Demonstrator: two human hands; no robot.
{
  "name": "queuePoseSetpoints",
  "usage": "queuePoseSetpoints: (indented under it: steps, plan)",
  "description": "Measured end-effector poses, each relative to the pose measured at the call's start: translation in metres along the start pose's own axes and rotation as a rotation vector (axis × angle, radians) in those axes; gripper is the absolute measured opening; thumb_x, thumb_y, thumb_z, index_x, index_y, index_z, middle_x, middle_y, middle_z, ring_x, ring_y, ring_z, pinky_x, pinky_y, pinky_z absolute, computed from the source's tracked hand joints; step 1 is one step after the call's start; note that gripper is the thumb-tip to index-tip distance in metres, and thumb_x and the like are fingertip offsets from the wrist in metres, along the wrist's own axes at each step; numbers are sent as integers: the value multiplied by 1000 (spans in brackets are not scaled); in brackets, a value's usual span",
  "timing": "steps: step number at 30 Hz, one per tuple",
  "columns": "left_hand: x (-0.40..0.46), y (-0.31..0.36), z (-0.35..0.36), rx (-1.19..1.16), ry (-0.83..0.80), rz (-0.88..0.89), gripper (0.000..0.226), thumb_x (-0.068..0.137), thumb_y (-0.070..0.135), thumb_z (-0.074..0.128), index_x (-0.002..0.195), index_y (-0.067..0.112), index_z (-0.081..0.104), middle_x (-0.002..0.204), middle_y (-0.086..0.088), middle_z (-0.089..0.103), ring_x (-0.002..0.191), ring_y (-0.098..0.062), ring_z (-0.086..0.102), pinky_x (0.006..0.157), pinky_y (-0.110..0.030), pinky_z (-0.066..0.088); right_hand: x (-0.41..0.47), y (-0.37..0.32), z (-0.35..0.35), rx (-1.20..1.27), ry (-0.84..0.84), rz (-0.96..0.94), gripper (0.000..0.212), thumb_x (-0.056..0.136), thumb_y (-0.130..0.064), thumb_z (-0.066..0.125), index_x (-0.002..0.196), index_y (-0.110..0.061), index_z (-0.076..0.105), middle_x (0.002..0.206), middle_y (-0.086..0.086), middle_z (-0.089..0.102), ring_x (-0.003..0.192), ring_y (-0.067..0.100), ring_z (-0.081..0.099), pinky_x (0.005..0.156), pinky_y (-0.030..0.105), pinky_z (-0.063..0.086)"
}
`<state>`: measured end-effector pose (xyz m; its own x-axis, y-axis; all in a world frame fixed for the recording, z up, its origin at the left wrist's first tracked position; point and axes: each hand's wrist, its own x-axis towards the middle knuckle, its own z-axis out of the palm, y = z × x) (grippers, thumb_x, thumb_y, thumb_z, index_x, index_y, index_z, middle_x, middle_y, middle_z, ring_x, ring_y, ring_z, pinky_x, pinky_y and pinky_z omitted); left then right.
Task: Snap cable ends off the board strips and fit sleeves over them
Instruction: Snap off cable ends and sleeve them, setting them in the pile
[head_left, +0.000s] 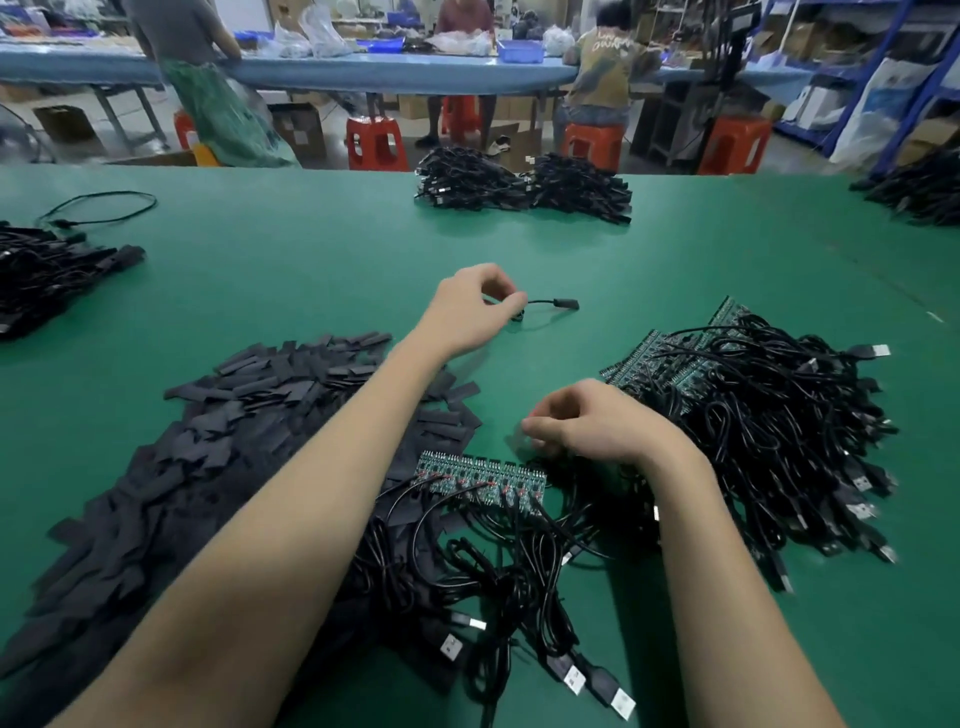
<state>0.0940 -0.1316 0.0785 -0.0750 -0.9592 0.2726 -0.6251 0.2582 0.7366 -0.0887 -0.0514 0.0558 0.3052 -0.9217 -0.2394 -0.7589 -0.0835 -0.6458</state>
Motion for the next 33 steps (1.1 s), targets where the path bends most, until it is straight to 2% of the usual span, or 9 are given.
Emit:
queuePoseSetpoints:
  steps: [2, 5, 9, 14, 17, 21, 23, 26, 33]
  plan:
    - [-11, 7, 6, -50, -53, 11, 12, 92, 33, 68, 86, 22, 69, 85, 8, 72, 74, -3, 63, 67, -10, 44, -3, 0, -1, -37, -57, 1, 28, 90, -48, 70, 83, -21, 76, 80, -7, 77, 78, 11, 68, 82, 29, 53]
    - [-18, 16, 14, -75, -154, 20, 15, 93, 34, 66, 83, 23, 69, 90, 3, 76, 84, -13, 69, 73, -21, 49, -7, -1, -1, -20, -118, -24, 29, 83, -54, 75, 79, -25, 76, 70, -13, 69, 66, 4, 59, 71, 23, 47]
    - [-20, 19, 17, -77, -228, 7, 20, 96, 33, 63, 80, 22, 67, 89, 5, 76, 81, -13, 71, 70, -24, 47, -11, 0, -6, 47, -231, -59, 26, 77, -55, 80, 84, -30, 78, 74, -17, 69, 70, -1, 59, 74, 19, 44]
    - [-39, 16, 15, -47, -256, -1, 31, 99, 37, 57, 77, 18, 68, 80, 7, 75, 74, -12, 70, 61, -21, 44, -16, 0, -8, 136, -284, -136, 9, 82, -29, 83, 82, -22, 79, 75, -7, 72, 69, 4, 59, 71, 18, 45]
    - [-60, 13, 11, 45, -192, 3, 41, 100, 44, 52, 69, 20, 65, 59, 16, 65, 56, -2, 57, 56, -16, 39, -12, -6, -4, 282, -92, -168, 18, 88, -26, 77, 84, -9, 73, 76, 1, 65, 73, 15, 52, 74, 30, 39]
    - [-84, 7, 14, 258, -35, -115, 54, 100, 53, 43, 63, 17, 60, 59, 3, 58, 65, -19, 57, 62, -32, 40, -9, -15, 2, 426, 66, -195, 18, 89, -23, 75, 75, -12, 73, 66, -5, 64, 56, 3, 48, 56, 20, 36]
    - [-88, 8, 18, 281, 13, -168, 62, 101, 58, 38, 64, 15, 62, 60, 2, 58, 63, -19, 56, 65, -34, 40, -8, -15, 3, 464, 111, -173, 18, 87, -23, 78, 79, -7, 76, 67, -1, 66, 57, 5, 50, 56, 19, 36]
    - [-87, 10, 20, 303, 84, -193, 69, 100, 63, 34, 61, 14, 63, 58, 1, 58, 58, -14, 53, 61, -34, 35, -9, -13, 3, 535, 123, -115, 17, 83, -28, 82, 81, -11, 79, 65, -4, 66, 59, 5, 52, 62, 20, 39]
    - [-91, 14, 23, 226, 220, -146, 72, 102, 57, 41, 48, 9, 42, 47, -2, 44, 57, -32, 50, 56, -35, 34, -10, -8, -6, 579, 29, -72, 32, 58, -44, 90, 77, -22, 78, 76, -2, 74, 69, 9, 60, 70, 21, 42]
